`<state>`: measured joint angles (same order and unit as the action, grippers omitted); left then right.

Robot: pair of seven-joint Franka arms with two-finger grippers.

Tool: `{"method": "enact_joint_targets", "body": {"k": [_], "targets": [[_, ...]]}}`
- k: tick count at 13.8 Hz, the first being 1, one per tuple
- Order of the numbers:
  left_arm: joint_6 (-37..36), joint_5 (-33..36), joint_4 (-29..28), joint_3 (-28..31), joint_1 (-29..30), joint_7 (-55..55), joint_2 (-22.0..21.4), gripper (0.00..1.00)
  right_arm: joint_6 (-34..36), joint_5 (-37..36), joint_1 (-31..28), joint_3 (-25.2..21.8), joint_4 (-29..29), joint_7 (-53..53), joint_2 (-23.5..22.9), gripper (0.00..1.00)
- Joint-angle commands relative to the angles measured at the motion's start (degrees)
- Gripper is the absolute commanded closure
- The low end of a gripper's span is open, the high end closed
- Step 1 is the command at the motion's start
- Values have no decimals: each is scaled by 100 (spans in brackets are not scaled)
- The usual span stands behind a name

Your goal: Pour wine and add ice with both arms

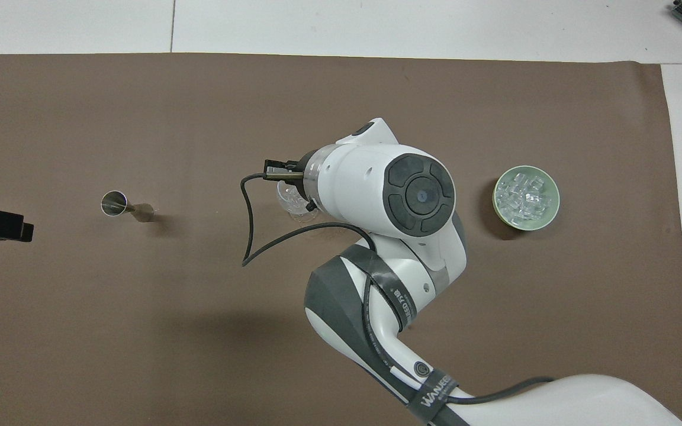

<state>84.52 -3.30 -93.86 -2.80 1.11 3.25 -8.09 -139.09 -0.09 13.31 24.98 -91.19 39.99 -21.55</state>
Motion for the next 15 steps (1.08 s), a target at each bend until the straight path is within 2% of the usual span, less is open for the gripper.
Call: {"method": "enact_joint_targets", "body": {"k": [1,5,9,10,11,15], "targets": [[-103,22,61,-10,30,-52,-35,0,-92,-158,5,25,75,316,-60,43],[-103,22,61,-10,30,-52,-35,0,-22,-150,-4,16,101,317,54,42],[-103,22,61,-10,30,-52,-35,0,-39,-228,-56,-89,66,264,221,33],[-103,22,61,-10,30,-52,-35,0,-39,-455,-56,-133,57,273,274,31],[-103,22,61,-10,39,-52,-35,0,-22,-527,-82,-151,31,273,344,24],[-103,22,61,-10,30,-52,-35,0,337,-536,-232,-248,-39,229,713,21]]}}
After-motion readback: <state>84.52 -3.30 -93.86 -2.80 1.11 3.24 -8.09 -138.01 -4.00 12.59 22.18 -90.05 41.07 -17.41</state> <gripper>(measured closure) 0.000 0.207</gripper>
